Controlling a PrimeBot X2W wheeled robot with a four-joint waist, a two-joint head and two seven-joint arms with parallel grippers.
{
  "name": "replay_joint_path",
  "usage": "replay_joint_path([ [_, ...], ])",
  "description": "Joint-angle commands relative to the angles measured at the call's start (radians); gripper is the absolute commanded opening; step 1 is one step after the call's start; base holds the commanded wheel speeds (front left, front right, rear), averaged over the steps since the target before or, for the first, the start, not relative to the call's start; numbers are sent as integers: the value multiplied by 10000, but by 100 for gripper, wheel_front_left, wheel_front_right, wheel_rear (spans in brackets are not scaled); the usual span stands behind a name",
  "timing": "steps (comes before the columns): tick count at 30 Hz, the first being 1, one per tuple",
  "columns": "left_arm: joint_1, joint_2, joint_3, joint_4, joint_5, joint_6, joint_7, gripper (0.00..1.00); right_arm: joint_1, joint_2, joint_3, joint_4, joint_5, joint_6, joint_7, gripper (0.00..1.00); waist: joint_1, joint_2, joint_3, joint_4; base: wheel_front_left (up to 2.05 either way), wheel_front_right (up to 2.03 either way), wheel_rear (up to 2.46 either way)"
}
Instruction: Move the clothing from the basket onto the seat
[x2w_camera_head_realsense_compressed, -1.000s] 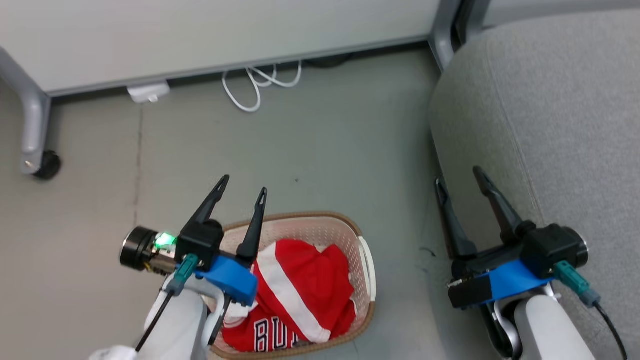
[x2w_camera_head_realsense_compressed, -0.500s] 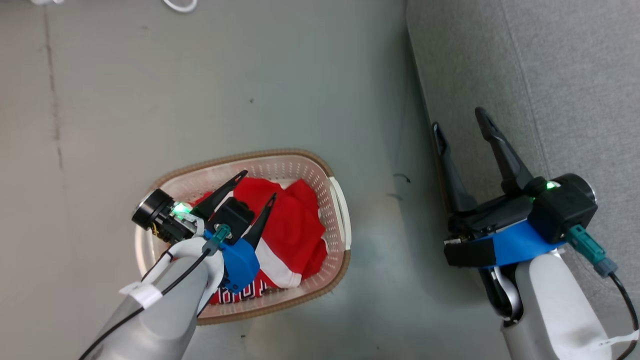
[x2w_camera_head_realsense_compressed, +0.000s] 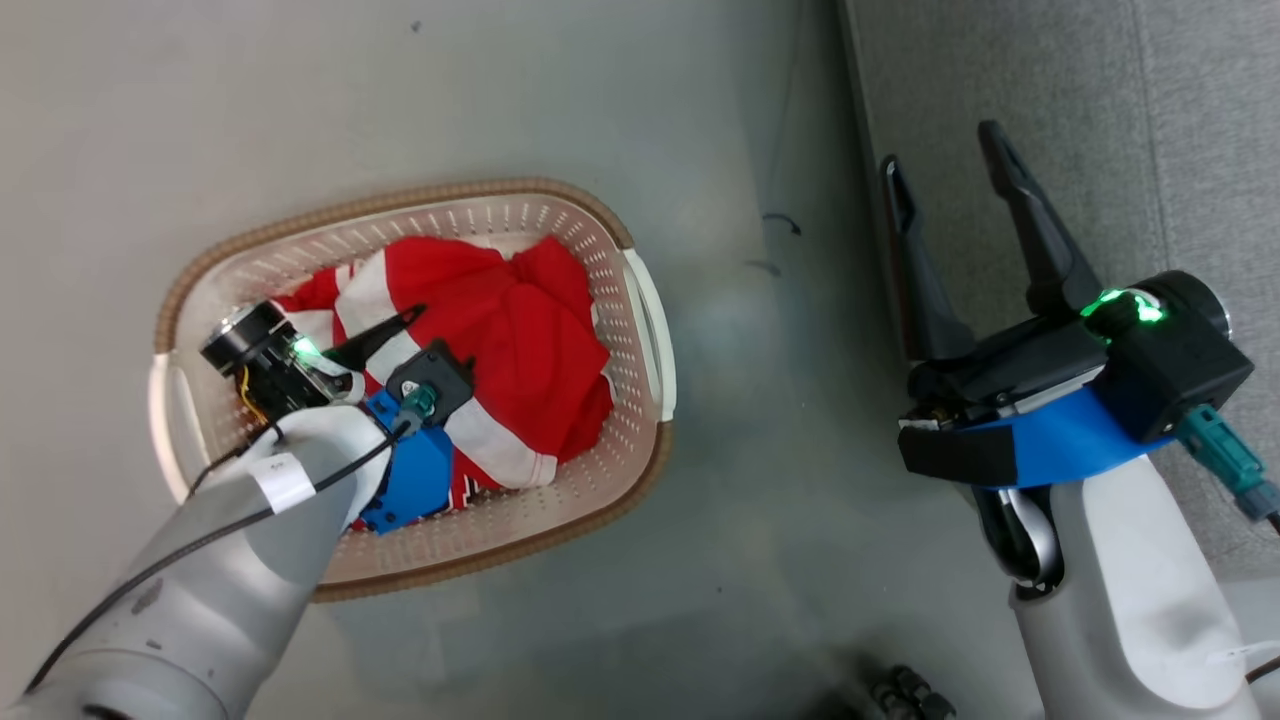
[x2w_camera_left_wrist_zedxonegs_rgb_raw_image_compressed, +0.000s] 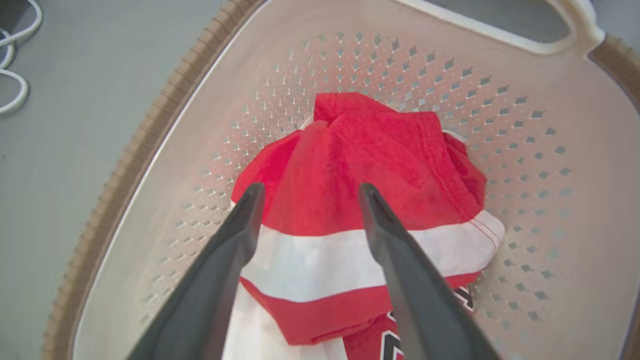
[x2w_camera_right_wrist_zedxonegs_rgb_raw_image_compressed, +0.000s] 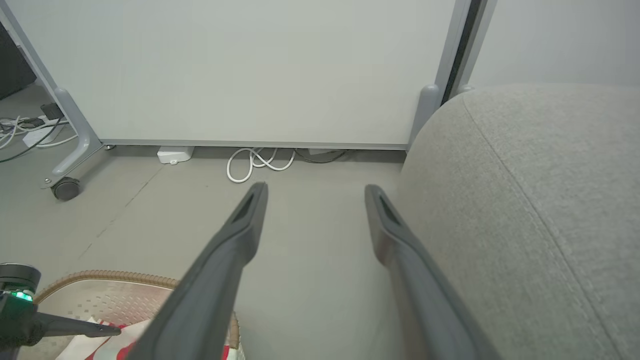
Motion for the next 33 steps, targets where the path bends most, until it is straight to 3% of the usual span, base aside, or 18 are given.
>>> replay_joint_path([
  [1, -350, 63, -282, 190, -81, -4, 55, 100, -201, -29, -67, -110, -21, 5, -39, 100, -2, 1, 592, -185, 0, 0, 0],
  [15, -1860, 114, -2147, 1038, -1120, -5, 939, 100, -367, -31, -238, -546, -143, 5, -39, 100, -2, 1, 1878, -276, 0, 0, 0],
  [23, -2007, 101, -2114, 1222, -2104, -5, 1425, 100, -256, -31, -397, -740, -239, 5, -39, 100, -2, 1, 2172, -273, 0, 0, 0],
  [24, -2018, 88, -2174, 1223, -2166, -5, 1483, 77, -252, -29, -410, -757, -248, 5, -39, 100, -2, 1, 2181, -267, 0, 0, 0],
  [25, -2050, 76, -2221, 1233, -2227, -5, 1504, 31, -248, -29, -420, -759, -261, 5, -39, 100, -2, 1, 2184, -252, 0, 0, 0],
  [26, -2070, 51, -2261, 1240, -2257, -5, 1520, 0, -248, -29, -432, -758, -276, 5, -39, 100, -2, 1, 2178, -231, 0, 0, 0],
  [33, -2052, -233, -2527, 1203, -2450, -5, 1377, 0, -357, -29, -396, -702, -331, 5, -39, 100, -2, 1, 1902, -39, 0, 0, 0],
])
